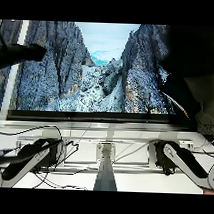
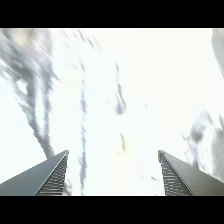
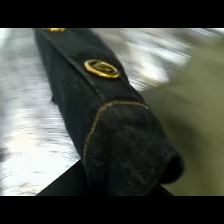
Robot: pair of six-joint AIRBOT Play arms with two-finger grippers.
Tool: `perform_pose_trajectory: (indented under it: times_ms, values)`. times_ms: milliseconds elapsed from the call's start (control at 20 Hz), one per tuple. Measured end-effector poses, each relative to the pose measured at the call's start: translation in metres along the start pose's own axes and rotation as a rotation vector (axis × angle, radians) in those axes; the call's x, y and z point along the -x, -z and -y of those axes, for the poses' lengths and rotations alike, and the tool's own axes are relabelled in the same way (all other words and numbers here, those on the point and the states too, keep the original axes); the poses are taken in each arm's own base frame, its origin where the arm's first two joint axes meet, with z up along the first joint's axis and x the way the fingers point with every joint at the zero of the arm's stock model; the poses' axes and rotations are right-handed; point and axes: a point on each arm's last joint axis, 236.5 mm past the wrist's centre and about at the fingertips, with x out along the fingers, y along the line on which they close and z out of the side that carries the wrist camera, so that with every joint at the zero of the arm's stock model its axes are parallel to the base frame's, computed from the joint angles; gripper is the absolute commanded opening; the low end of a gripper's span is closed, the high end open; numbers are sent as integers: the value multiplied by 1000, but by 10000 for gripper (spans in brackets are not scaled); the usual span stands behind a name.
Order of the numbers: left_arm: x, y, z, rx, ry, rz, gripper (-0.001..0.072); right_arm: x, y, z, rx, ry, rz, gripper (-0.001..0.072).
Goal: Fold the clothes and pants, and hang the long-sleeved shirts on hangers.
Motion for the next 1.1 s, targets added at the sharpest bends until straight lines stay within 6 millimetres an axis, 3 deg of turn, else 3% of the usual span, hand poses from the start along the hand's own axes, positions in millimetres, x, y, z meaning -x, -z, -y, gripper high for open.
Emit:
perform_pose_trajectory:
  times_ms: [100, 250, 300, 400, 450, 550, 600, 750, 850, 1000, 1100]
  values:
    - [10, -8, -2, -5, -15, 31, 610, 24, 10, 60, -222, 159, -18, 44]
    - [17, -13, -3, -8, -26, 52, 610, 64, 24, 129, -534, 347, 25, 46]
    - [18, -14, -4, -8, -28, 56, 610, 76, 29, 149, -615, 404, 46, 117]
    - [20, -15, -4, -9, -31, 62, 610, 95, 38, 181, -736, 493, 82, 544]
    - [20, -15, -4, -9, -32, 62, 610, 103, 42, 194, -782, 530, 97, 610]
    - [21, -16, -4, -9, -33, 64, 610, 109, 48, 210, -833, 573, 101, 608]
    - [21, -16, -4, -9, -33, 64, 610, 109, 50, 214, -822, 577, 91, 573]
    - [21, -16, -4, -9, -33, 65, 610, 90, 39, 199, -726, 486, 60, 264]
    - [21, -16, -4, -9, -33, 65, 610, 67, 23, 161, -598, 345, 37, 73]
    - [21, -16, -4, -9, -33, 65, 610, 37, 9, 81, -321, 138, -3, 44]
    - [21, -16, -4, -9, -33, 65, 610, 24, 13, 19, -90, 3, -38, 44]
